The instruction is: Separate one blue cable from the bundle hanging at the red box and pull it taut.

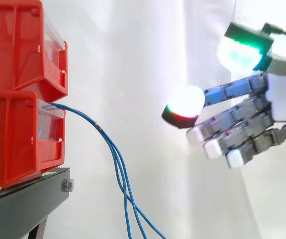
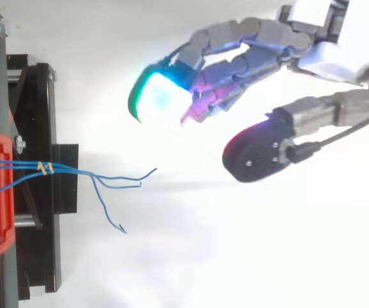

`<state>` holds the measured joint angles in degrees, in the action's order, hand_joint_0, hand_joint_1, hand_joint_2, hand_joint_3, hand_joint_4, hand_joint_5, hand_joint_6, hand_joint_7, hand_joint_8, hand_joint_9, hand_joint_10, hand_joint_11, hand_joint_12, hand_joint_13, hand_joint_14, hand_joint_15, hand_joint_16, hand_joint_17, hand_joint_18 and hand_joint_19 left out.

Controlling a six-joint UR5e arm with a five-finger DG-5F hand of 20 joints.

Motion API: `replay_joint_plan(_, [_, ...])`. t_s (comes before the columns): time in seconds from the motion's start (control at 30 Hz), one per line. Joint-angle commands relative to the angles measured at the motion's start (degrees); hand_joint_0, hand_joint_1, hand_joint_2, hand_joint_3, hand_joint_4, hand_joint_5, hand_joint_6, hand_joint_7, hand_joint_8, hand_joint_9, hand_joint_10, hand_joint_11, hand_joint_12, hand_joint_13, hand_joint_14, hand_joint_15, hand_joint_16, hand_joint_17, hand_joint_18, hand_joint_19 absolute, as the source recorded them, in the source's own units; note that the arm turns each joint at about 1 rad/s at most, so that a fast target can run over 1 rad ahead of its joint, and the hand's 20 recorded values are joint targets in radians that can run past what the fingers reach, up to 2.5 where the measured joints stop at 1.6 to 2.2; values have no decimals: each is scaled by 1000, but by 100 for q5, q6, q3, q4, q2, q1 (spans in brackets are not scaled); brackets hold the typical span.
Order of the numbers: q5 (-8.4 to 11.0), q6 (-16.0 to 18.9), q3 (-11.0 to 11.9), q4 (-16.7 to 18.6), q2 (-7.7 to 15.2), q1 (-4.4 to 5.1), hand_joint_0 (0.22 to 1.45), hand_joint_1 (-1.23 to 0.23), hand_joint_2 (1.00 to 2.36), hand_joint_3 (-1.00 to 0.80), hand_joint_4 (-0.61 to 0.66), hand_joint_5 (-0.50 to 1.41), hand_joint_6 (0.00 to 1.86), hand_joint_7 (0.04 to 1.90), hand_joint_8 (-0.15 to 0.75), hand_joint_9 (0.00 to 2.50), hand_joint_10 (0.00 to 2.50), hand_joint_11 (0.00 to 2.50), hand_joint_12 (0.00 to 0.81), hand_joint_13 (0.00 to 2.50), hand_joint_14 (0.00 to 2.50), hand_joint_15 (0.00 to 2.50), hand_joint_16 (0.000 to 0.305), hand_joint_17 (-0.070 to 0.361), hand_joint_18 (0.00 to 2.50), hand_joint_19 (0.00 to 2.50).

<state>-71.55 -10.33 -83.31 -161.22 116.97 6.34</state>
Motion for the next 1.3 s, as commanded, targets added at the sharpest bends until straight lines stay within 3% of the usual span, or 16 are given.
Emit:
replay_joint_plan(0.0, [264,-276,34,407,195,43,592,-614,1005,-442,286,-187,502,807,328,733,9,319,377,698,11,270,44,100,678,317])
replay_joint_plan(0.37, [343,-285,87,512,336,183,593,-613,1005,-444,286,-187,503,806,329,737,9,320,378,700,10,271,44,100,677,316])
replay_joint_plan(0.5, [449,-215,280,469,494,201,593,-613,1004,-443,285,-186,502,807,330,737,9,320,379,700,9,267,44,100,676,316])
replay_joint_plan(0.67, [457,-241,403,433,511,201,592,-614,1004,-442,285,-187,502,807,328,735,9,320,378,700,11,267,44,99,677,317])
replay_joint_plan(0.73, [422,-215,500,460,705,201,593,-612,1004,-446,286,-187,502,807,328,736,9,320,379,700,9,264,44,99,677,317])
replay_joint_plan(0.77, [413,-162,658,460,907,183,593,-613,1004,-443,285,-187,503,807,329,736,9,320,378,700,9,268,44,99,677,317])
replay_joint_plan(0.83, [413,-30,852,425,1100,157,593,-613,1004,-442,288,-187,503,807,328,736,9,328,379,700,9,267,44,99,677,315])
replay_joint_plan(0.9, [343,295,1098,275,1329,139,593,-613,1004,-443,285,-187,503,806,326,737,9,314,378,700,9,271,44,100,677,316])
replay_joint_plan(1.03, [203,497,1194,99,1364,183,593,-613,1005,-443,289,-187,502,807,329,736,9,320,379,701,9,267,44,100,678,319])
replay_joint_plan(1.27, [150,374,1177,354,1470,210,593,-613,1004,-445,287,-187,503,807,329,735,11,319,380,704,11,277,44,100,678,329])
